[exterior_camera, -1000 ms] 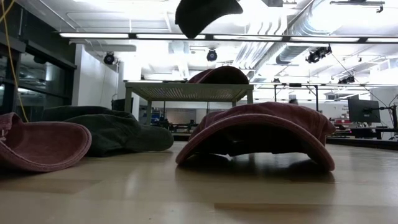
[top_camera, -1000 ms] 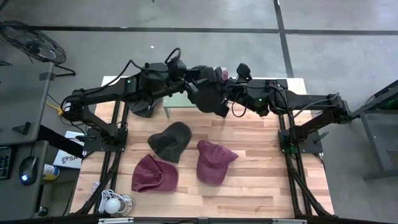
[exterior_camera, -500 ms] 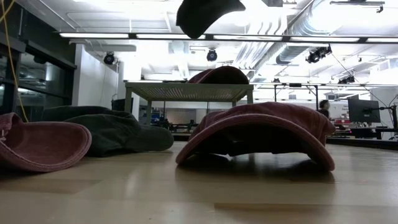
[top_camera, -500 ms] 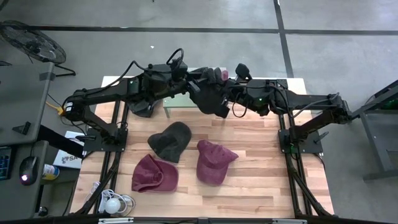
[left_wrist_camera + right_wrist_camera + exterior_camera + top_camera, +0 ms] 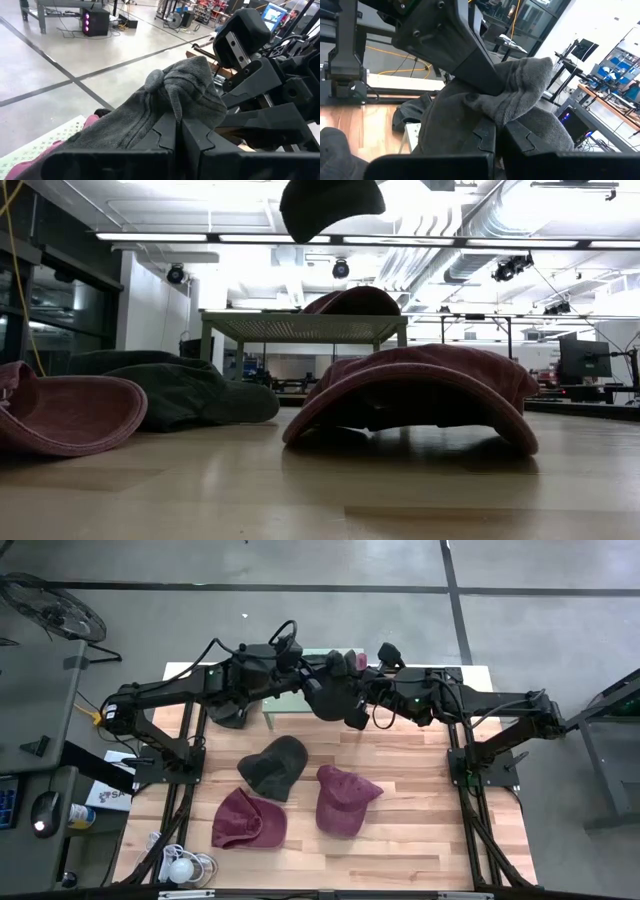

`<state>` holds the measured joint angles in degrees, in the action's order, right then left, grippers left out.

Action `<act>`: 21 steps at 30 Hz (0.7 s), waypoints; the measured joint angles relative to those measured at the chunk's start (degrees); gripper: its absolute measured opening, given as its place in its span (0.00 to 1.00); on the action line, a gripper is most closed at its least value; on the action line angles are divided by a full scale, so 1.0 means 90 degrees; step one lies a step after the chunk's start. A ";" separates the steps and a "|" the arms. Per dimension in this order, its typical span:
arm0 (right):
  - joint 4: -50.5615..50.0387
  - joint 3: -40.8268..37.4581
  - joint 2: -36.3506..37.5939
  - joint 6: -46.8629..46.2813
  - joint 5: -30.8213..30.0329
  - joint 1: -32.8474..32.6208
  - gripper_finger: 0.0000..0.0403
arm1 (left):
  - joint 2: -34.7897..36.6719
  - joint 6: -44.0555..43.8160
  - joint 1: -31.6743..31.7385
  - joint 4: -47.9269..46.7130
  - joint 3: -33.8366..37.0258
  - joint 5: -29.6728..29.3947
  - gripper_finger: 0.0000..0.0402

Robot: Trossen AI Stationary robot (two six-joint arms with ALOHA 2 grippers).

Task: Pick & Place hat
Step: Put the right black cap on the shelf

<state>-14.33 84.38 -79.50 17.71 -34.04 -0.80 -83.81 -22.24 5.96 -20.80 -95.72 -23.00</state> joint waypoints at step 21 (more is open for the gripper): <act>-0.0434 0.0000 0.0133 -0.1350 -0.0007 -0.0002 0.33 | 0.0551 -0.0079 0.0326 -0.1322 -0.0005 -0.0578 0.00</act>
<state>-18.23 84.38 -78.30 5.55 -34.11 -0.82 -78.84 -22.96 8.89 -32.70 -95.77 -28.20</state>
